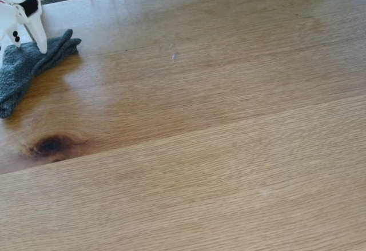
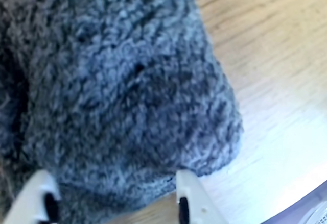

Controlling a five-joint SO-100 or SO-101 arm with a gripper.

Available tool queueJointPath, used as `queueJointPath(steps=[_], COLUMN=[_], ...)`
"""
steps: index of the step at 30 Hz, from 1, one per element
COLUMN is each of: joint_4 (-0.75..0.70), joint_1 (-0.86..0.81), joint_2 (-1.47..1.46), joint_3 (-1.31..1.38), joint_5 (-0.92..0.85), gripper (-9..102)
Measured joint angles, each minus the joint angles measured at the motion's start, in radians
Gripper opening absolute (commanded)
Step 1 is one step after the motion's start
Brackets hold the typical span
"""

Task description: Clean the area in front of the robot

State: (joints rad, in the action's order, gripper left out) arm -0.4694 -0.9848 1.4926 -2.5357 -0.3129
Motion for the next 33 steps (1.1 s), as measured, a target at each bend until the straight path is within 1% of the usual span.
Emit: queueJointPath(steps=[7, 10, 14, 17, 24, 29, 33], joint_4=[0.132, 0.153, 0.13, 0.066, -0.186, -0.333, -0.48], joint_1=[0.052, 0.069, 0.094, 0.11, 0.233, 0.348, 0.416], joint_2=[-0.103, -0.126, -0.115, -0.066, 0.224, 0.468, 0.63], joint_3=[0.0, 0.0, 0.002, 0.009, 0.009, 0.009, 0.009], joint_5=[-0.023, -0.025, 0.002, 0.048, 0.172, 0.204, 0.216], gripper=[8, 0, 0, 0, 0, 0, 0])
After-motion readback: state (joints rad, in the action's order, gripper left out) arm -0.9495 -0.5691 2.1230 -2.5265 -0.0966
